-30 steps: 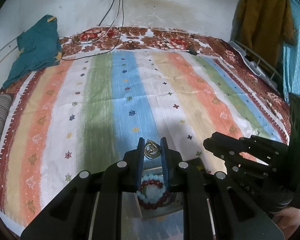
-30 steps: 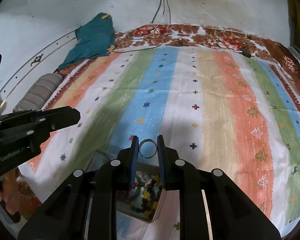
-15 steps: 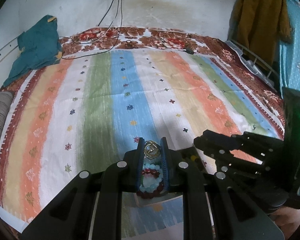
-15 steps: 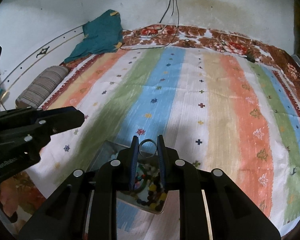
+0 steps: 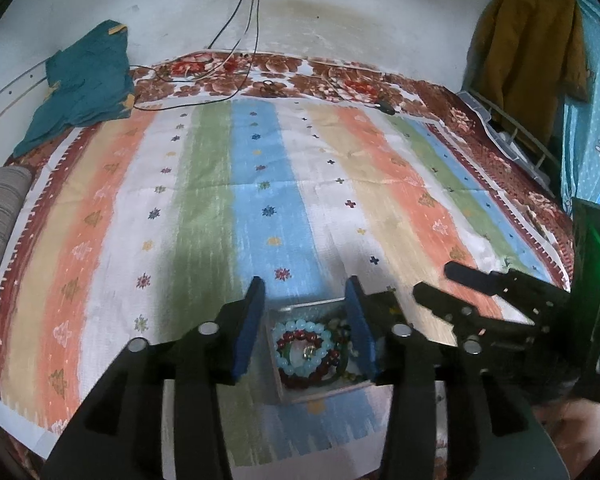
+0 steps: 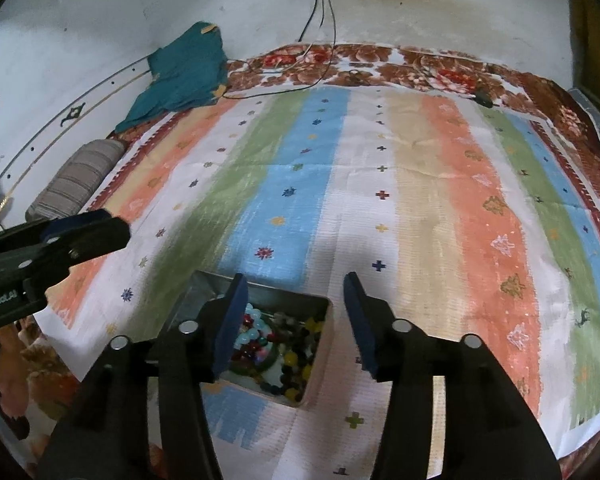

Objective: Organize jewelry

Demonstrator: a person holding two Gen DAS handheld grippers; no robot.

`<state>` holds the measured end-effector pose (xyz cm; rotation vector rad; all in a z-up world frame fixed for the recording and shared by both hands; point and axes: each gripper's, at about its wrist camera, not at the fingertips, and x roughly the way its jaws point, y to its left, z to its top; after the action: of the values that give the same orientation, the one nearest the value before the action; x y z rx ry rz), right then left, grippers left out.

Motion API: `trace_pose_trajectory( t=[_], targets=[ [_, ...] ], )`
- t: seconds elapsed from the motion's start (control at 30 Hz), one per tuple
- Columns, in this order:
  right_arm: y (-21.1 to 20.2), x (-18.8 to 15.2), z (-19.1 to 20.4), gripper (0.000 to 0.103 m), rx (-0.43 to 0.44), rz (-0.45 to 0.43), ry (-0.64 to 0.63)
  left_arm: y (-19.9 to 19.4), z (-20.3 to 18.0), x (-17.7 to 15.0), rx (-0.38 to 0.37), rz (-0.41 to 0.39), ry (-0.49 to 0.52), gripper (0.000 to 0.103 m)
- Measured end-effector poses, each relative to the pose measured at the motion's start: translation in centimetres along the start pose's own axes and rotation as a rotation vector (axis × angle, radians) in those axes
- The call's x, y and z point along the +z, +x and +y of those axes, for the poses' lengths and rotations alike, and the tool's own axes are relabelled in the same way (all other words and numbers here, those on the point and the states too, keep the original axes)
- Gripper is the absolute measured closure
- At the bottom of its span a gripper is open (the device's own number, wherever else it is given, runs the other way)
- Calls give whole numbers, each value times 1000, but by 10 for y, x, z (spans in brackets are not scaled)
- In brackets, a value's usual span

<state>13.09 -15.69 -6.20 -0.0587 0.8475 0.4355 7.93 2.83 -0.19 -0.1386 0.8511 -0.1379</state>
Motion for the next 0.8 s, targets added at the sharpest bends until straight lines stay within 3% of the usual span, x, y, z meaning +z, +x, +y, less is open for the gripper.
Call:
trace_pose_trajectory(
  t=[0.13,0.3,0.8],
  targets=[
    [-15,-4,-3,40,5,-21,9,-8,0,-8,15,2,23,53],
    [-32,-14,-1,32,20,-49,5,-20,1,-17,-14,-11,10,31],
    [-60,-30,4,12,34,-133,-17,-47,-11,-37,21,-85,38,6]
  ],
)
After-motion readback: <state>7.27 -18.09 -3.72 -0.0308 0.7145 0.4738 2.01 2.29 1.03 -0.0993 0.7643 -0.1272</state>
